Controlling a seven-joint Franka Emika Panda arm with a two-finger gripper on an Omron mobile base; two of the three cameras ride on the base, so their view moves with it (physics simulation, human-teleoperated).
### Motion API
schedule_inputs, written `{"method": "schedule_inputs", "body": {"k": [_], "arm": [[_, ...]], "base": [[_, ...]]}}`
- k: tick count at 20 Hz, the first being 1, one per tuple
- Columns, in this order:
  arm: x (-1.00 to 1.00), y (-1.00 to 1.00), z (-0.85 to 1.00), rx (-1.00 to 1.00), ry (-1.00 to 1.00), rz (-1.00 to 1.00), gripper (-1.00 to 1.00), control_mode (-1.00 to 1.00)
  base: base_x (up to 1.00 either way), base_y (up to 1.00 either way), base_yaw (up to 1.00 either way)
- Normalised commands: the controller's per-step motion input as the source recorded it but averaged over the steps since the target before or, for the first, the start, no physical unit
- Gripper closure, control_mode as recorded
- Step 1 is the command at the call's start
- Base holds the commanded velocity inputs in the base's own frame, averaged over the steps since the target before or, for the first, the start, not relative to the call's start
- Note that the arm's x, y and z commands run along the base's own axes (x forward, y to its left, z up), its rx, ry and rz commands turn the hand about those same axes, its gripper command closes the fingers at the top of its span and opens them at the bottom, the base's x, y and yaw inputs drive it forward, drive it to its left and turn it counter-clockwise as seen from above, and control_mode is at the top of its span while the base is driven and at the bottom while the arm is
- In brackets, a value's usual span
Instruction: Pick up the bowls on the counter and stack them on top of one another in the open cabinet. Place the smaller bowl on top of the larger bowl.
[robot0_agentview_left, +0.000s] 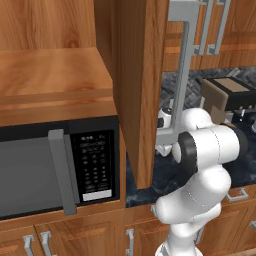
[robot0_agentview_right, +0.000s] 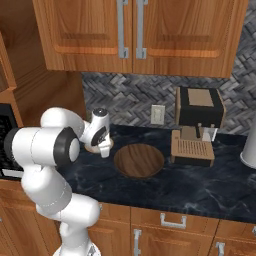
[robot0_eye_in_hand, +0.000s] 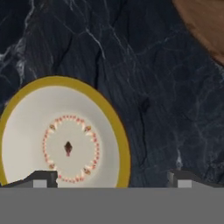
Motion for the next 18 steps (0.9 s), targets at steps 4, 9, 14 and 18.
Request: {"method": "schedule_inputs", "body": {"k": [4,9,14,18], "arm": [[0.04,0.00,-0.05,0.00,0.00,0.00,-1.00,-1.00],[0.12,0.00,-0.23,0.00,0.03,0.00,-1.00,-1.00],[0.08,0.00,-0.22,0.00,0.01,0.00,-1.00,-1.00],[0.09,0.00,-0.19,-0.02,0.00,0.00,-1.00,-1.00]], "base": [[0.00,0.00,0.00],[0.00,0.00,0.00],[0.00,0.00,0.00],[0.00,0.00,0.00]]}}
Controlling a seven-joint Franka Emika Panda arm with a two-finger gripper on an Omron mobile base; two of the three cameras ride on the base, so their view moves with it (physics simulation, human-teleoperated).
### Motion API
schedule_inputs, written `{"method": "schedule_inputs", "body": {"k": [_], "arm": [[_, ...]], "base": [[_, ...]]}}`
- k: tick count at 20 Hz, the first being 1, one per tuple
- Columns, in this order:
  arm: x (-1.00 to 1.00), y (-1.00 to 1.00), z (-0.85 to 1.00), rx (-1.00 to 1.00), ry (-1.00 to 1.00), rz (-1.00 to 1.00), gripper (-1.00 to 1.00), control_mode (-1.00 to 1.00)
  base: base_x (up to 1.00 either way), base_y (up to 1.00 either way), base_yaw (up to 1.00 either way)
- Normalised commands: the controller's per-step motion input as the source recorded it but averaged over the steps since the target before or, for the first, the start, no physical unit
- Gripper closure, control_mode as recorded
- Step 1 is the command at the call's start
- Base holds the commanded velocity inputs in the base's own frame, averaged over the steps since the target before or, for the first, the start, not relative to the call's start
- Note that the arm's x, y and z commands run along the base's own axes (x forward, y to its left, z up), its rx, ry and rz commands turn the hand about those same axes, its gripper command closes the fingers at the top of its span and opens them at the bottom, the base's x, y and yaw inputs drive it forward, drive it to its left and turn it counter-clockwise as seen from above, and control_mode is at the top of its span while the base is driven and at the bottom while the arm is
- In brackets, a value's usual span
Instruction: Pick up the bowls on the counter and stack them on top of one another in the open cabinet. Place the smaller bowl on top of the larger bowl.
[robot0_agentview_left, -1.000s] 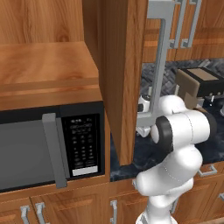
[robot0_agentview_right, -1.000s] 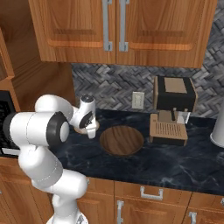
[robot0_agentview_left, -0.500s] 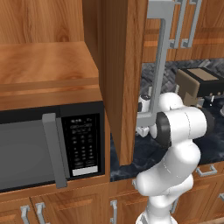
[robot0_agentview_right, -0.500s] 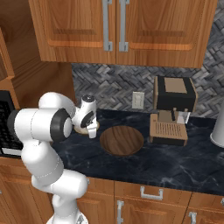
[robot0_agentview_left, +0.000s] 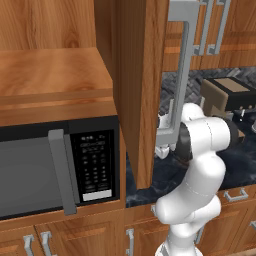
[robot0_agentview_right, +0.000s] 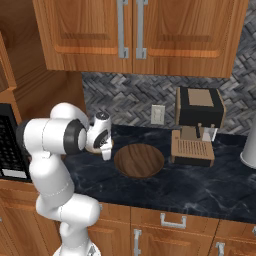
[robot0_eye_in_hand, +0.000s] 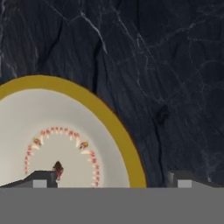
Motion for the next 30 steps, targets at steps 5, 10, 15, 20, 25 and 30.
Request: {"method": "schedule_inputs", "body": {"k": [5,10,15,20,25,30], "arm": [[0.17,0.00,-0.19,-0.02,0.00,0.00,-1.00,-1.00],[0.19,0.00,-0.13,0.00,0.00,0.00,-1.00,-1.00],[0.22,0.00,-0.10,-0.01,0.00,0.00,-1.00,-1.00],[0.05,0.00,-0.06,-0.01,0.00,0.00,1.00,-1.00],[0.00,0.00,0.00,0.00,0.00,0.00,1.00,-1.00],[0.00,0.00,0.00,0.00,0.00,0.00,1.00,-1.00]], "base": [[0.00,0.00,0.00],[0.00,0.00,0.00],[0.00,0.00,0.00],[0.00,0.00,0.00],[0.00,0.00,0.00],[0.00,0.00,0.00]]}}
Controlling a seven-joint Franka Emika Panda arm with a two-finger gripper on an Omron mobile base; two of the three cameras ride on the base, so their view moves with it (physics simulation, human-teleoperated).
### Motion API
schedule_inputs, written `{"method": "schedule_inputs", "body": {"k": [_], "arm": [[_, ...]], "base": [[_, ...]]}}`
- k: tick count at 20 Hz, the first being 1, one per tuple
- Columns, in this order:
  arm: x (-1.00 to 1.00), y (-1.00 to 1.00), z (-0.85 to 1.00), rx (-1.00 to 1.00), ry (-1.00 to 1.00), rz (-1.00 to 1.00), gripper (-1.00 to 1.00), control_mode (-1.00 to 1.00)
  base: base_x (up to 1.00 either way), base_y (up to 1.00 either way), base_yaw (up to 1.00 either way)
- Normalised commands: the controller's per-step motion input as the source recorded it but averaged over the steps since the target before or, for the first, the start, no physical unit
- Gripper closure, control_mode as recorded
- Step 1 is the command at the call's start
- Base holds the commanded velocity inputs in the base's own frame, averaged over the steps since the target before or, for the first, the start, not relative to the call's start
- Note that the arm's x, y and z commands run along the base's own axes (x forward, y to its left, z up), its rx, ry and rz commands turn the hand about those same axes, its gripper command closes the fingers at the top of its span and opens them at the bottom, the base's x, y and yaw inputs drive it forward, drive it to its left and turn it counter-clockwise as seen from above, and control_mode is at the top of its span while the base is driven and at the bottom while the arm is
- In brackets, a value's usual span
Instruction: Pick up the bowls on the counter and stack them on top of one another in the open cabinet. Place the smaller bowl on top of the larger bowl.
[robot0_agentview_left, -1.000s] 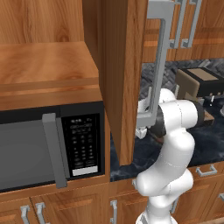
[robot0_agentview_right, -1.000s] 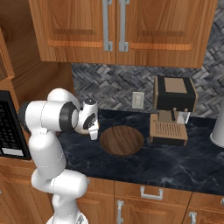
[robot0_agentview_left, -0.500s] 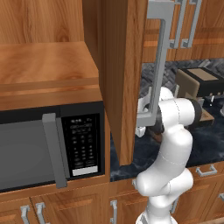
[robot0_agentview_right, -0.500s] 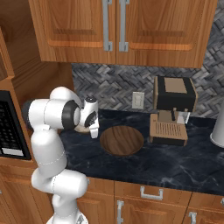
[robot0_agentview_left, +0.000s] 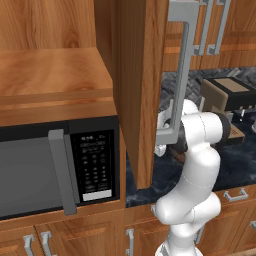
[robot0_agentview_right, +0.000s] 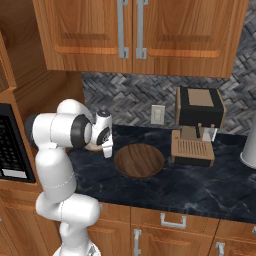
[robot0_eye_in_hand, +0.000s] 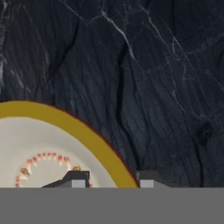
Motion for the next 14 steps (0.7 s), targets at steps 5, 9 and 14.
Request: {"method": "schedule_inputs", "body": {"k": [5,9,14], "arm": [[0.00,0.00,0.50,0.00,-0.01,-0.07,1.00,-1.00],[-0.09,-0.05,0.63,0.00,-0.02,-0.08,1.00,-1.00],[-0.60,-0.26,0.40,0.00,-0.07,-0.01,1.00,-1.00]], "base": [[0.00,0.00,0.00],[0.00,0.00,0.00],[0.00,0.00,0.00]]}}
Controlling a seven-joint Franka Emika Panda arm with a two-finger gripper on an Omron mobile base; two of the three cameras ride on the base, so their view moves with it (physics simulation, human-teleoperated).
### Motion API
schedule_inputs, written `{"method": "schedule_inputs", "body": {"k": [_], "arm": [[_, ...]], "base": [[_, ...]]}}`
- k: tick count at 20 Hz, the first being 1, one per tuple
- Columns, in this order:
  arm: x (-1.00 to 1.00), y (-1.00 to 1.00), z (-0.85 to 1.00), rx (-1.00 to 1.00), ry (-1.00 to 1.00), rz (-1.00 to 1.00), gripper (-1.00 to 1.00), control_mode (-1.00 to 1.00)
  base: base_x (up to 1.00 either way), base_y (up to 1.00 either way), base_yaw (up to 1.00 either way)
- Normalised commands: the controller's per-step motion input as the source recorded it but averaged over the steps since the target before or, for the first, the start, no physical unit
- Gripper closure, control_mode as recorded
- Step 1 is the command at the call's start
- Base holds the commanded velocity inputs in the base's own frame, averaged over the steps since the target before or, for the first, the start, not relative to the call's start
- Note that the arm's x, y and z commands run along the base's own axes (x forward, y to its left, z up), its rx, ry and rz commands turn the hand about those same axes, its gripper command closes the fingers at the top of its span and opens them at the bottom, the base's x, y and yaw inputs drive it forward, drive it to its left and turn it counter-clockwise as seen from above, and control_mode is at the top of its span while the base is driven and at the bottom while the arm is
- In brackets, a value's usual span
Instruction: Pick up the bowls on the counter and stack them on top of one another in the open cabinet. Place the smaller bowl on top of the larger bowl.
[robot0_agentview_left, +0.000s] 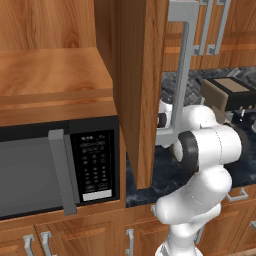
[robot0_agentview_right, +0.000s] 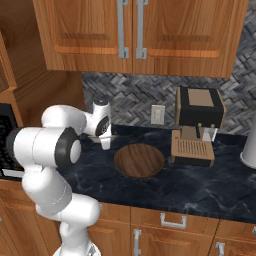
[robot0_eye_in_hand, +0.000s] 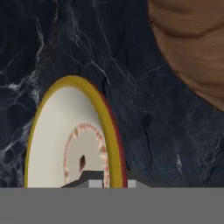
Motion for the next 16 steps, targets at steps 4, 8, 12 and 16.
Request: {"method": "schedule_inputs", "body": {"k": [4,8,12,16], "arm": [[-0.75,-0.26,0.50,0.00,-0.22,0.00,1.00,-1.00],[-0.79,-0.32,0.51,0.00,-0.31,0.00,1.00,-1.00],[-0.72,-0.29,0.41,0.00,-0.34,0.00,1.00,-1.00],[-0.56,-0.37,0.33,-0.02,-0.29,0.00,1.00,-1.00]], "base": [[0.00,0.00,0.00],[0.00,0.00,0.00],[0.00,0.00,0.00],[0.00,0.00,0.00]]}}
